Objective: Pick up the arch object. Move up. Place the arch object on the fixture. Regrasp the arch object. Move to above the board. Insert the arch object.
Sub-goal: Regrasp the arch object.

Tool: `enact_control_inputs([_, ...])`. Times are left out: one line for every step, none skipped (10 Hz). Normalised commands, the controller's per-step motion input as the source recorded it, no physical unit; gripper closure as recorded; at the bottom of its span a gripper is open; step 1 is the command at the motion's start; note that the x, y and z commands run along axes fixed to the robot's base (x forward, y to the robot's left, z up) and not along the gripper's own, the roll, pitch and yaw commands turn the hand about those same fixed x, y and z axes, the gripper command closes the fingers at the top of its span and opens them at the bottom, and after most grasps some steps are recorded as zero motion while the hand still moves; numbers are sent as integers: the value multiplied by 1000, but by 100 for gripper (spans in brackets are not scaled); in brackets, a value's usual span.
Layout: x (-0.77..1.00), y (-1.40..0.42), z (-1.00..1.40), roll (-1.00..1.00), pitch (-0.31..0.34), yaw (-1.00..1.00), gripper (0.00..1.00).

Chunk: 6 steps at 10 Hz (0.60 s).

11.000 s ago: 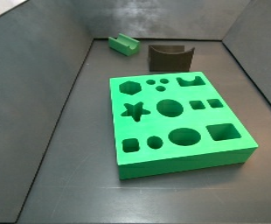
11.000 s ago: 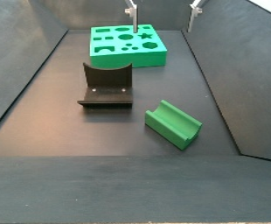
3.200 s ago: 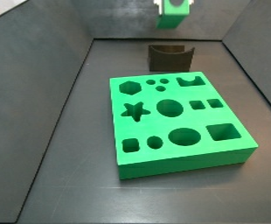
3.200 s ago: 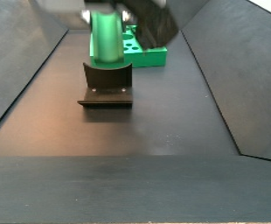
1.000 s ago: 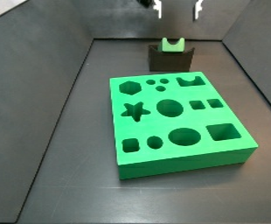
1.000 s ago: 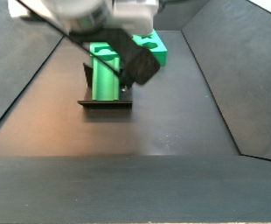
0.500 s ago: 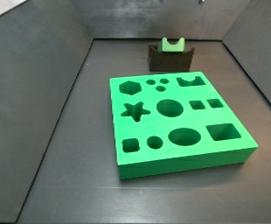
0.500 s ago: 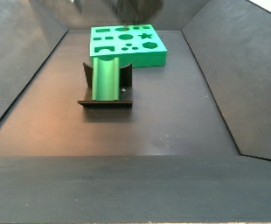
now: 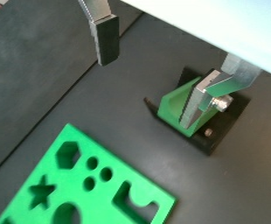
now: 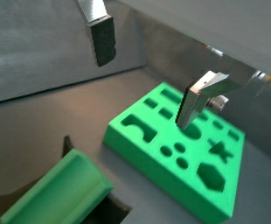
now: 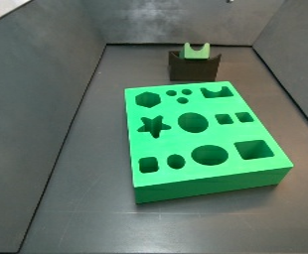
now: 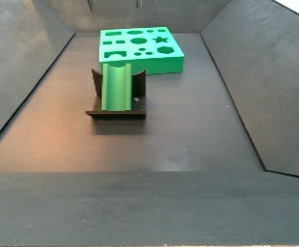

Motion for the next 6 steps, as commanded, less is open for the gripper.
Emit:
enact_control_inputs([-34,-29,11,1000,24,32,0])
enact_control_inputs([-37,-29,5,1000,19,32,0])
enact_control_inputs([-35,-27,3,1000,14,33,0])
enact_control_inputs([-30,-21,3,1000,6,34,0])
enact_control_inputs([-25,-23,3,1000,1,35,0])
enact_control_inputs([-23,-22,2,1000,-1,36,0])
